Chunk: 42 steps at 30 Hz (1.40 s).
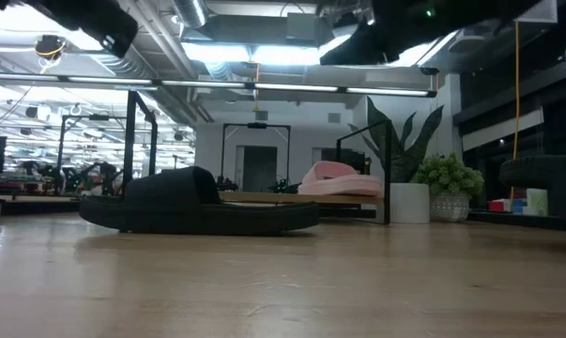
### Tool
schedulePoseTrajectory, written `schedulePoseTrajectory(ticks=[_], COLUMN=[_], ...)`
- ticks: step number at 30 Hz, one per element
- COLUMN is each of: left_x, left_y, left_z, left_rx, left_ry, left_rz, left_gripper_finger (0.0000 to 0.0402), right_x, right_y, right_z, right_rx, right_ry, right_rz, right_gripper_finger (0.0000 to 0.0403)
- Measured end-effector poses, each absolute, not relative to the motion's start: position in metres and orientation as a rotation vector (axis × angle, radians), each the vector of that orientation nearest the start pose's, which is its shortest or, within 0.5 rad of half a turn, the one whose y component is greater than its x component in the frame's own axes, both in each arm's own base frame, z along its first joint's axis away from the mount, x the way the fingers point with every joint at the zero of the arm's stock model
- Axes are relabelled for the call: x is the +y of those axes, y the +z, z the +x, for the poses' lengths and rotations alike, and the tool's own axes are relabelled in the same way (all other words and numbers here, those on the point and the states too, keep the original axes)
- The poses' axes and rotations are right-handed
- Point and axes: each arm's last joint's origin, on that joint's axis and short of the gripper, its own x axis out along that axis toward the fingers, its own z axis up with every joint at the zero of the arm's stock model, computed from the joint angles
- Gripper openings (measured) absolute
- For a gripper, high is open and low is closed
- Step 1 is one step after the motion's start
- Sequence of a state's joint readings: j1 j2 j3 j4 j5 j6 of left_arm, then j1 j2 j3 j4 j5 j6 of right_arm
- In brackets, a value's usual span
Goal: Pick and place slides into the shelf
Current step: Put the pink slide on the shelf
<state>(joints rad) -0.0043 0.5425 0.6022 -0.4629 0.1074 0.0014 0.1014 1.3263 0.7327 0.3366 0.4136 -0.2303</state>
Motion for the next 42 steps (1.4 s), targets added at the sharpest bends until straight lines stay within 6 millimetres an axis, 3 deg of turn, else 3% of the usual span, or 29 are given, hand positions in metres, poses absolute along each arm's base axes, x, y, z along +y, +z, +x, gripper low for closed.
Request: schedulePoseTrajectory(ticks=[6,10,24,30,42], left_x=[-0.011,-0.018,-0.057,-0.085,-0.164], left_y=[0.293,0.3,0.293,0.298,0.302], left_z=[0.124,0.13,0.167,0.174,0.184], left_rx=[0.505,0.577,0.836,0.986,1.169], left_ry=[-0.191,-0.17,-0.073,0.023,0.141], left_rz=[-0.061,-0.049,-0.155,-0.223,-0.246], left_gripper_finger=[0.0,0.0,0.0,0.0,0.0], right_x=[0.009,-0.002,-0.011,-0.01,-0.005], right_y=[0.223,0.221,0.218,0.212,0.215], right_z=[0.272,0.267,0.266,0.266,0.267], right_rx=[0.2,0.102,0.11,0.161,0.126], right_ry=[-0.187,-0.199,-0.215,-0.211,-0.198], right_rz=[-0.304,-0.279,-0.22,-0.161,-0.149], right_gripper_finger=[0.0002,0.0002,0.0003,0.0003,0.0003])
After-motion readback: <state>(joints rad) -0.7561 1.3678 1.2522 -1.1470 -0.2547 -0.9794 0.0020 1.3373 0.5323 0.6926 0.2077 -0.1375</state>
